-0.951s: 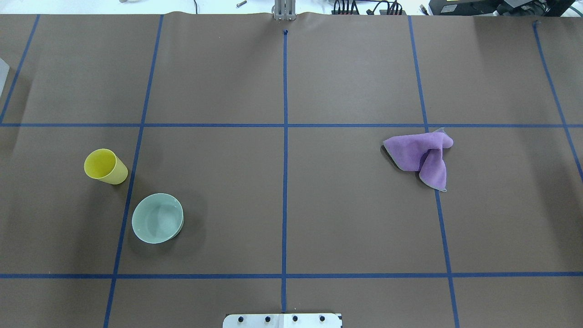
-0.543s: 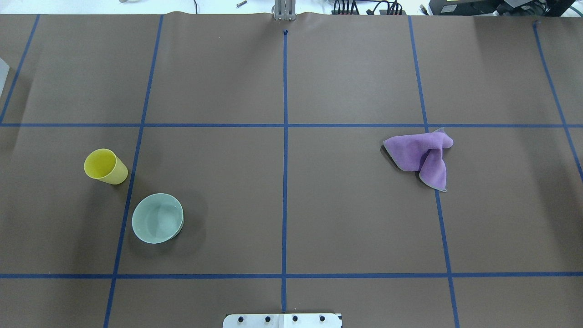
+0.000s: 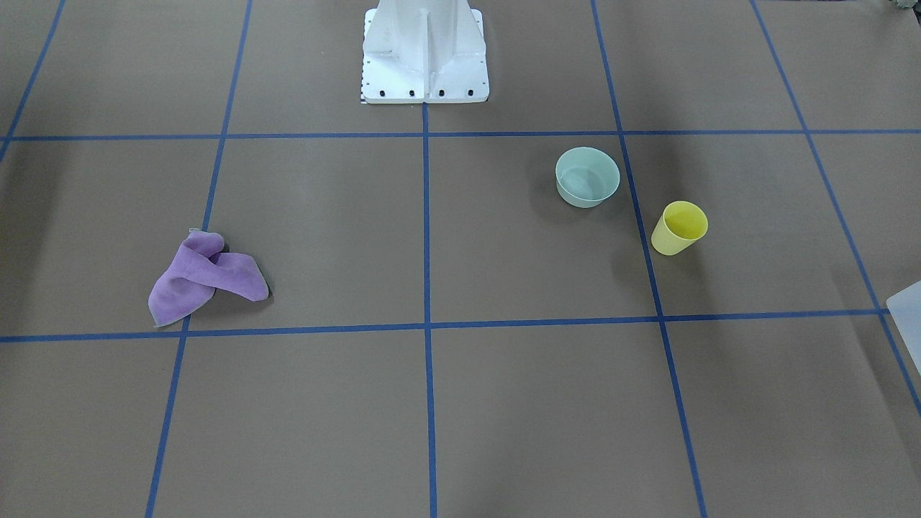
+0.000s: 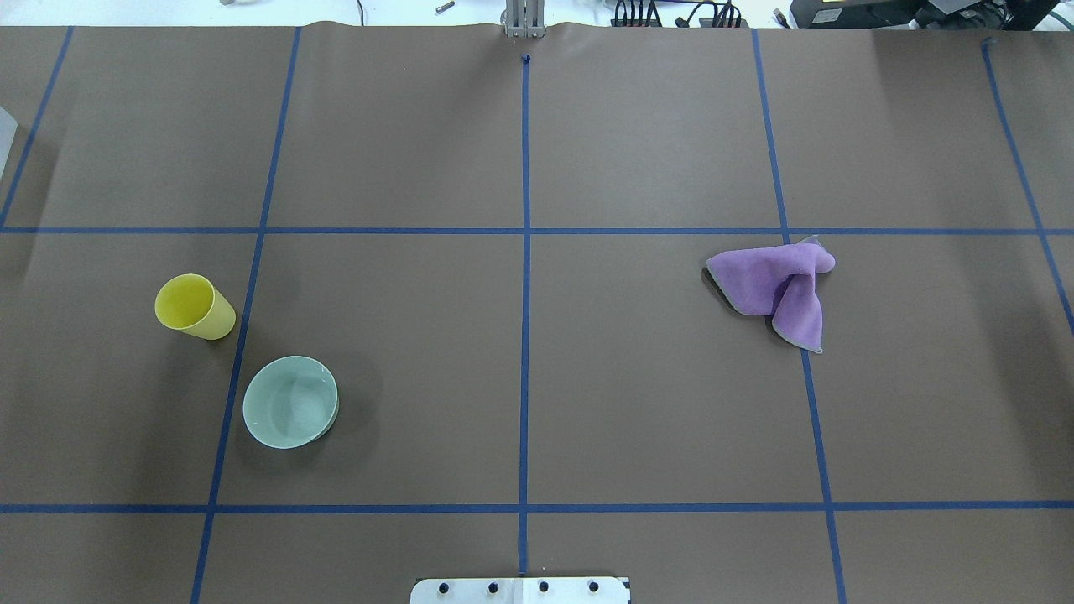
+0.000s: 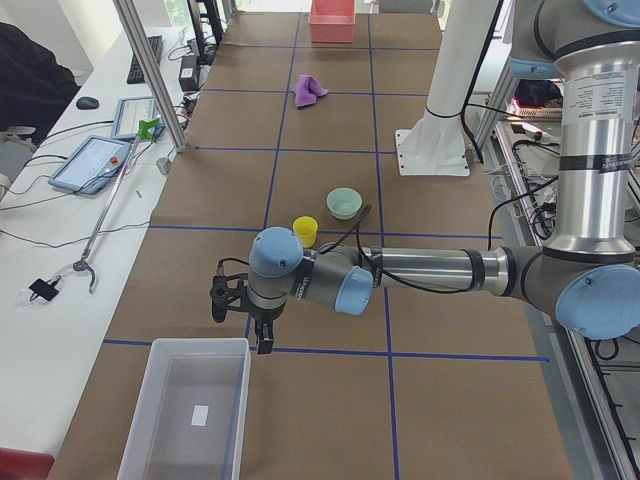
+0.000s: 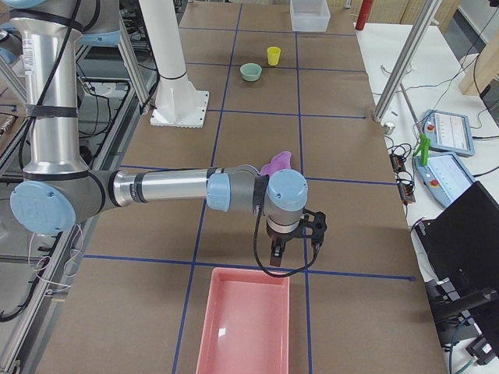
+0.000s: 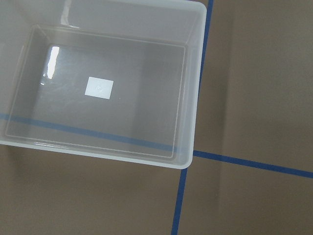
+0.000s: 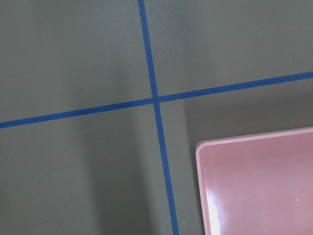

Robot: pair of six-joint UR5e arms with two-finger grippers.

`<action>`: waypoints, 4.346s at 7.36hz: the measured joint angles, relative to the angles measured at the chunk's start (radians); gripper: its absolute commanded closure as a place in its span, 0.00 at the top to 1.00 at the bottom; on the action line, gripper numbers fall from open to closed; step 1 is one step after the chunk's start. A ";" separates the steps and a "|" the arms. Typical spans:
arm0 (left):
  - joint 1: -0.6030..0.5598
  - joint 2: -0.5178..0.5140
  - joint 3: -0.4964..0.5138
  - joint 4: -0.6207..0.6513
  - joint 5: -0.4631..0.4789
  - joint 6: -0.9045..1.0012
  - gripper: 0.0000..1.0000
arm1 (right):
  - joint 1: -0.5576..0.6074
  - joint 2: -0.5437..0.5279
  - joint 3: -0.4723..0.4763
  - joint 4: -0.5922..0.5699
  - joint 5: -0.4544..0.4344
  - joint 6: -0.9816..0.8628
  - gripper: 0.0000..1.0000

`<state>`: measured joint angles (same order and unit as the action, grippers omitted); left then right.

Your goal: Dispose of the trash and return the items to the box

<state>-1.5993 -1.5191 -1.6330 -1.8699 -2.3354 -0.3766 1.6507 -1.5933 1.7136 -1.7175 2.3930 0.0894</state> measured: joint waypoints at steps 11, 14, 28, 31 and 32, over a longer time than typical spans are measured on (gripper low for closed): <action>0.128 -0.035 -0.035 -0.127 -0.053 -0.225 0.99 | 0.012 -0.001 0.034 -0.026 0.004 0.001 1.00; 0.334 -0.155 -0.059 -0.118 -0.014 -0.490 0.98 | 0.012 -0.004 0.038 -0.025 0.003 0.000 1.00; 0.740 -0.096 -0.142 -0.125 0.197 -0.675 0.00 | 0.009 -0.019 0.038 -0.025 0.005 0.000 1.00; 0.750 -0.097 -0.144 -0.126 0.206 -0.686 0.00 | 0.009 -0.020 0.040 -0.025 0.005 -0.001 1.00; 0.750 -0.094 -0.156 -0.123 0.187 -0.705 0.00 | 0.009 -0.020 0.040 -0.025 0.005 -0.002 1.00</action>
<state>-0.8497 -1.6135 -1.7892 -1.9934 -2.1481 -1.0816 1.6598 -1.6137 1.7534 -1.7426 2.3976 0.0876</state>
